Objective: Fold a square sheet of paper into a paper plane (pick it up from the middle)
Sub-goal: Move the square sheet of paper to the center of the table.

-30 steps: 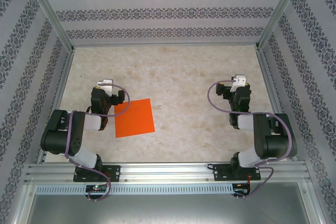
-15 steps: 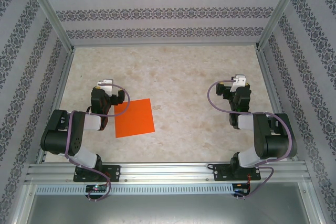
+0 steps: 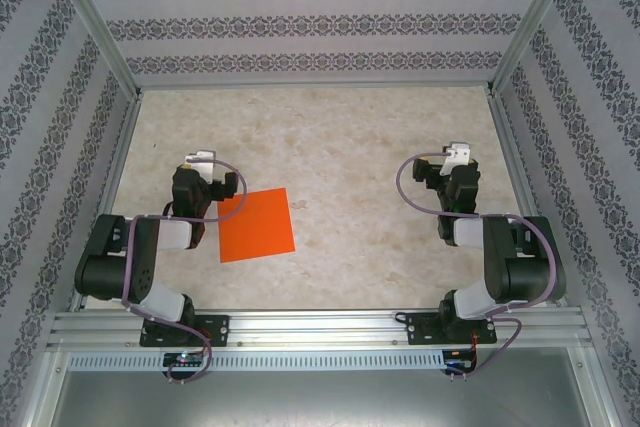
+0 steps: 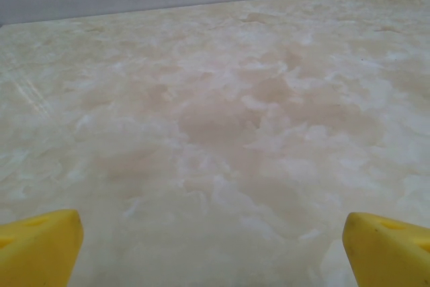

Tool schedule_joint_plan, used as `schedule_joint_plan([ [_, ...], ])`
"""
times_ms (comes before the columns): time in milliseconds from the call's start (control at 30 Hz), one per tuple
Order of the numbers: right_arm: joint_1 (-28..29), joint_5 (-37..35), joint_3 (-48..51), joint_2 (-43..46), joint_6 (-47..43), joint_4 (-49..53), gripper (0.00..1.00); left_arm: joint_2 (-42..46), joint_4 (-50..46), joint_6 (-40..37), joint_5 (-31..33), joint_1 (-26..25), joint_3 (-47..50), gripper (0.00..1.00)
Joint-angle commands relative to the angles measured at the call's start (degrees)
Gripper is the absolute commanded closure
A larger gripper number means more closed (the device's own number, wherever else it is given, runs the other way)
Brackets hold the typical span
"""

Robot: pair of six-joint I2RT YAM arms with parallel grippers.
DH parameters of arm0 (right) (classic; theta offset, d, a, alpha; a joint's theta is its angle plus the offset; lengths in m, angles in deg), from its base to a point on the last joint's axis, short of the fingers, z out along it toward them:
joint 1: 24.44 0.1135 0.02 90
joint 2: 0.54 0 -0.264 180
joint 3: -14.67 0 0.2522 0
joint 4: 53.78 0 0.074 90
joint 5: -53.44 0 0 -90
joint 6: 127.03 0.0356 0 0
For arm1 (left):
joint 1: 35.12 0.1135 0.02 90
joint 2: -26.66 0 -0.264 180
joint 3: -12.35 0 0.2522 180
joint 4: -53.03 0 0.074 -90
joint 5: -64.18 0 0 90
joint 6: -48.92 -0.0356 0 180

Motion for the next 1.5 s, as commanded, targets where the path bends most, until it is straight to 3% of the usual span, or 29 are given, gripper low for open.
schedule_joint_plan([
  [0, 1.1, -0.4, 0.0, 1.3, -1.4, -0.8, 0.02, 4.2, -2.4, -0.7, -1.3, 0.7, -1.5, 0.0],
  [100, 2.0, -1.1, 1.9, 4.2, -2.5, -1.9, 0.02, 9.1, -2.6, 1.0, 0.5, 1.0, 1.0, 0.0],
  [267, 2.4, -4.1, -6.7, 14.2, 1.9, 25.2, 0.02, 17.0, -8.0, 3.1, -2.3, 1.2, 0.9, 0.0],
  [433, 2.4, 2.6, -15.4, 17.7, 12.7, 43.2, 0.02, 18.7, -12.2, 8.5, -7.6, 1.2, -2.1, 0.0],
  [500, 2.3, 1.1, -18.7, 17.4, 24.0, 50.0, 0.02, 19.2, -12.5, 11.5, -7.2, 1.2, -2.2, 0.0],
  [567, 1.4, 6.9, -23.3, 15.9, 29.1, 59.8, 0.02, 20.1, -16.8, 13.9, -5.6, 1.2, -3.9, 0.0],
  [633, 1.2, 12.4, -24.9, 14.6, 31.0, 61.9, 0.02, 20.4, -21.3, 13.2, -5.6, 1.2, -5.7, 0.0],
  [767, 3.1, 19.7, -20.9, 15.3, 36.6, 55.4, 0.02, 22.6, -23.8, 15.9, -4.8, 1.2, -5.9, 0.0],
  [900, 12.0, 18.8, -23.3, 13.9, 37.9, 57.9, 0.03, 24.5, -34.9, 21.0, -3.1, 1.3, -9.1, 0.0],
  [1100, 29.3, 9.8, -31.6, 7.7, 38.7, 64.3, 0.08, 24.4, -42.6, 32.2, -4.2, 1.6, -10.8, 0.0],
  [1200, 36.0, 10.4, -35.7, 1.9, 40.9, 63.7, 0.13, 24.5, -47.9, 32.3, -5.0, 1.9, -12.6, 0.0],
  [1467, 47.0, 12.5, -48.4, -14.8, 50.3, 65.6, 0.17, 28.1, -59.5, 39.2, -4.9, 2.3, -13.7, 0.0],
])
